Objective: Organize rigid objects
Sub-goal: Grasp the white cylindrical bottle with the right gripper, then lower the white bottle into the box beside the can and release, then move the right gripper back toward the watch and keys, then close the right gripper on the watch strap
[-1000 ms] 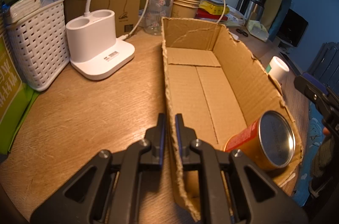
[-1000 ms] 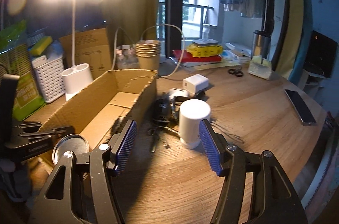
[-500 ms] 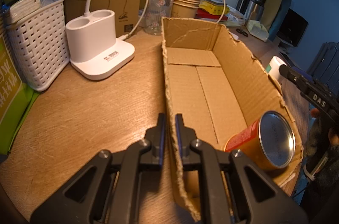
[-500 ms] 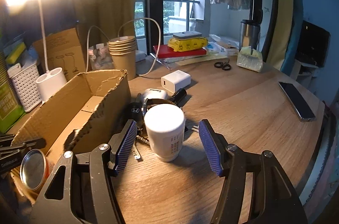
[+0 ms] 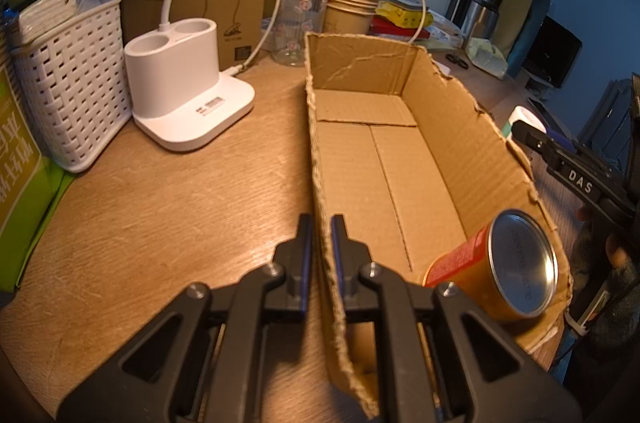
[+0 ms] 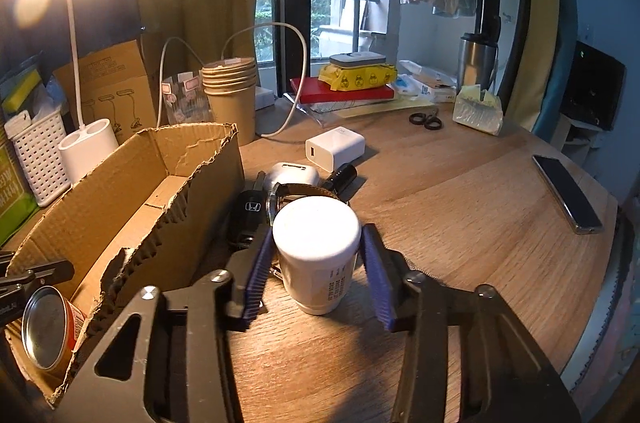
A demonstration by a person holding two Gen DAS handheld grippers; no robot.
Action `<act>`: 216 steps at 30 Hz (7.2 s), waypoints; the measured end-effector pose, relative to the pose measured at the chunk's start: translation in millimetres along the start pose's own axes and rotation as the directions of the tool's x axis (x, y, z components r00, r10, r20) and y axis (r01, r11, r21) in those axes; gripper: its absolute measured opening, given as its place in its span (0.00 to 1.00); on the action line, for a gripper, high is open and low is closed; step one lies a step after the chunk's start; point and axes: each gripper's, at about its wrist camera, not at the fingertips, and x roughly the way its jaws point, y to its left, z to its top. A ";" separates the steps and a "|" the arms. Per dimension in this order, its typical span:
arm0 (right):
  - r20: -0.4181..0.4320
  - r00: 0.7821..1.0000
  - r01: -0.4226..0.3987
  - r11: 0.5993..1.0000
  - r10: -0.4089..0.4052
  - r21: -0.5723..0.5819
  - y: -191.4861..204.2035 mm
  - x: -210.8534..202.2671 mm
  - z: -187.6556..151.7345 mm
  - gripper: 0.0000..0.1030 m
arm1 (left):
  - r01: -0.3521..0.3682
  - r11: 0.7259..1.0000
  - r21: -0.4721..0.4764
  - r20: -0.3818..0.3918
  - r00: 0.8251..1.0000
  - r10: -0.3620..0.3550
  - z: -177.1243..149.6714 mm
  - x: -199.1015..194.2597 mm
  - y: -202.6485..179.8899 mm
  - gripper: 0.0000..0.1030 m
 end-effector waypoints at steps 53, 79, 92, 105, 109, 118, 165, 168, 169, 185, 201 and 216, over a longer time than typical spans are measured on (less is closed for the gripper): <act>-0.027 0.979 -0.204 0.940 0.204 -0.275 115.7 -37.3 5.9 0.44 | -0.006 1.000 0.003 0.000 1.000 0.006 0.1 -0.6 -2.1 0.10; -0.154 0.854 -0.516 0.846 0.497 -0.134 133.0 -25.1 8.4 0.52 | -0.006 1.000 0.004 -0.001 1.000 0.006 -0.2 -0.5 -3.3 0.10; -0.103 0.892 -0.449 0.887 0.440 -0.107 113.5 -31.0 10.7 0.52 | -0.007 1.000 0.004 -0.001 1.000 0.007 -0.1 -0.4 -3.5 0.10; -0.085 0.929 -0.369 0.918 0.360 -0.147 117.1 -22.8 16.4 0.53 | -0.008 1.000 0.006 -0.001 1.000 0.008 0.0 -0.3 -3.6 0.10; -0.137 0.927 -0.372 0.901 0.349 -0.225 139.1 -11.1 16.6 0.53 | -0.008 1.000 0.006 -0.002 1.000 0.008 0.0 -0.3 -3.6 0.10; -0.134 0.953 -0.293 0.936 0.270 -0.195 125.5 -4.4 32.3 0.53 | -0.018 1.000 0.006 0.000 1.000 0.018 0.6 0.3 -5.2 0.10; -0.024 0.994 -0.105 0.994 0.106 0.039 -15.0 -21.1 22.2 0.62 | -0.020 1.000 0.022 0.001 1.000 0.020 0.5 1.3 -8.4 0.11; -0.028 0.997 -0.076 0.996 0.077 0.049 -21.8 -16.3 19.2 0.63 | -0.020 1.000 0.022 0.001 1.000 0.020 0.5 1.2 -8.5 0.11; -0.032 0.997 -0.074 0.996 0.076 0.056 -23.6 -14.4 18.5 0.63 | -0.020 1.000 0.022 0.001 1.000 0.020 0.5 1.3 -8.4 0.11; -0.069 0.994 -0.084 0.993 0.090 0.077 -18.8 36.0 14.3 0.74 | -0.020 1.000 0.020 -0.001 1.000 0.020 0.4 1.9 -8.4 0.11; -0.154 0.983 -0.087 0.989 0.104 0.117 -11.4 67.1 20.8 0.74 | -0.020 1.000 0.020 -0.001 1.000 0.020 0.6 1.9 -8.2 0.11; -0.226 0.964 -0.107 0.983 0.140 0.152 -13.8 89.0 22.2 0.69 | -0.019 1.000 0.021 -0.001 1.000 0.019 0.8 1.9 -8.1 0.11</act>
